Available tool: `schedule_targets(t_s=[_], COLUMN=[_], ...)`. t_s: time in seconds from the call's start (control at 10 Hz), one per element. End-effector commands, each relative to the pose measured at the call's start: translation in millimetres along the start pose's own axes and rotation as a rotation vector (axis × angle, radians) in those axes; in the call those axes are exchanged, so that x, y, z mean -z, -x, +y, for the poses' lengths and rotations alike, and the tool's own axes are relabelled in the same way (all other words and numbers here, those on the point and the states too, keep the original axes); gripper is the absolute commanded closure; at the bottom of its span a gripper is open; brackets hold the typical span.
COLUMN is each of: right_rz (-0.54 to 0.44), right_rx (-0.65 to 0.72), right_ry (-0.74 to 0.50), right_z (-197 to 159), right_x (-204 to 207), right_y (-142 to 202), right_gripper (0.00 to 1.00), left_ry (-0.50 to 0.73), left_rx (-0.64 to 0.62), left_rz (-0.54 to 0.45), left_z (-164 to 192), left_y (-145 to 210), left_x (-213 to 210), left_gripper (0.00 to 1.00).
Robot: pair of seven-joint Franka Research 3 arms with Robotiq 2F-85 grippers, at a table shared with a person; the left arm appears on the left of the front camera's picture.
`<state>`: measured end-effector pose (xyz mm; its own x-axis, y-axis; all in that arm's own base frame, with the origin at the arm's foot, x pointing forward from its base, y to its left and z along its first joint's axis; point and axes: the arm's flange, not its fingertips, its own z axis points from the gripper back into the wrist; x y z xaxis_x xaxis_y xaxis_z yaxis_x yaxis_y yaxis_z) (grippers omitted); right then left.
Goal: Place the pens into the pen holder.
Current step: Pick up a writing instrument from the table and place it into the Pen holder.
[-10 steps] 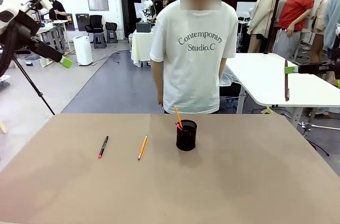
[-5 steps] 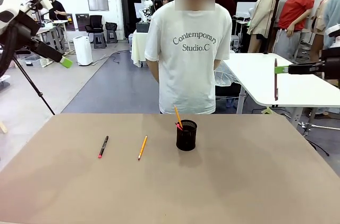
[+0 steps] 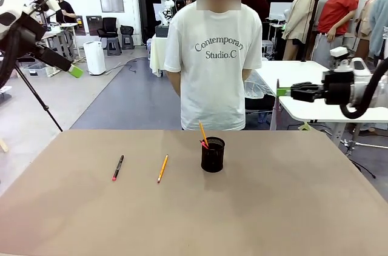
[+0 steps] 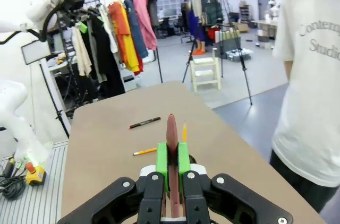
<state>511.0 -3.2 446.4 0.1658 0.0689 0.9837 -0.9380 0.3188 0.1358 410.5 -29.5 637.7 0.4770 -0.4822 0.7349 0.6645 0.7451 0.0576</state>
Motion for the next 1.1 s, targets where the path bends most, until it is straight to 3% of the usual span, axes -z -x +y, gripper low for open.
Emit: schedule_targets(t_s=[0.0,0.5,0.6,0.7,1.0], right_rz=[-0.062,-0.203,-0.211,-0.151,-0.151], right_rx=[-0.029,-0.092,-0.084,-0.047,-0.047], right_ry=[-0.017,-0.034,-0.026,-0.034,-0.034], right_z=[2.3,5.9,3.0,3.6,3.6], right_x=[28.4,92.8,97.1,83.0,83.0], right_y=[20.5,55.7,53.7,52.2,52.2], right_gripper=[1.0,1.0,1.0,1.0,1.0], left_ry=[0.003,0.003,0.003,0.003,0.003], left_rx=[0.005,0.005,0.005,0.005,0.005], left_rz=[-0.004,-0.004,-0.004,-0.004,-0.004], left_z=[0.2,0.2,0.2,0.2,0.2], left_y=[-0.4,-0.4,-0.4,-0.4,-0.4], left_x=[-1.9,-1.9,-1.9,-1.9,-1.9], left_gripper=[0.0,0.0,0.0,0.0,0.0])
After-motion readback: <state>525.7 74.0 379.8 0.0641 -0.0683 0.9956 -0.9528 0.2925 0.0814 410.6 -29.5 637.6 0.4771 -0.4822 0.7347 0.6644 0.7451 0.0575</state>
